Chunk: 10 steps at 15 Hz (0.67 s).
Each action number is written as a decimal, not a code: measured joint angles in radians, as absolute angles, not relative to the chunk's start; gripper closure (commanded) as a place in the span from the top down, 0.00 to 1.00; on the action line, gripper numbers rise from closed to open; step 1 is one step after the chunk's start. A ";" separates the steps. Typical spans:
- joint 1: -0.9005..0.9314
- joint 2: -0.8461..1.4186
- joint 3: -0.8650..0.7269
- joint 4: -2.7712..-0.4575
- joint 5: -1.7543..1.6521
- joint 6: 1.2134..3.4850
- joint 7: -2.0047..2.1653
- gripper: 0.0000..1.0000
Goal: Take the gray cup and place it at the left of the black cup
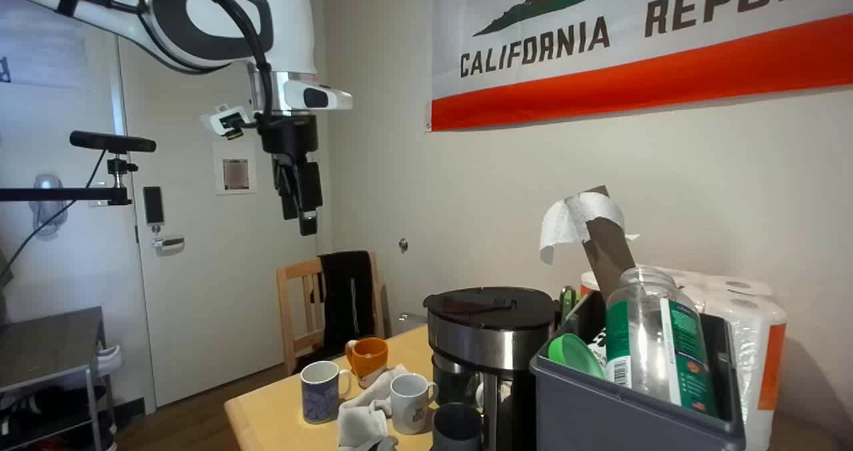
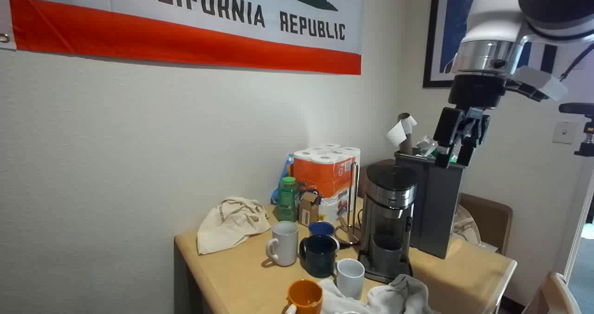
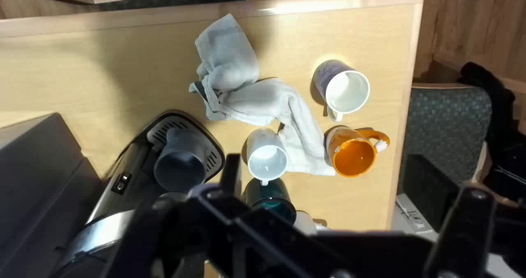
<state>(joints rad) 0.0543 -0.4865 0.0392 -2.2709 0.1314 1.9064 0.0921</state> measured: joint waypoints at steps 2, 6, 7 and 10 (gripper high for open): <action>0.054 -0.487 0.039 -2.271 0.131 1.906 0.092 1.00; 0.036 -0.482 0.027 -2.281 0.116 1.907 0.084 1.00; 0.025 -0.479 0.017 -2.290 0.101 1.912 0.079 1.00; -0.009 -0.464 -0.034 -2.334 0.065 1.960 0.020 1.00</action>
<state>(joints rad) -0.0093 -0.4645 -0.0344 -2.3339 0.0645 1.9604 0.0203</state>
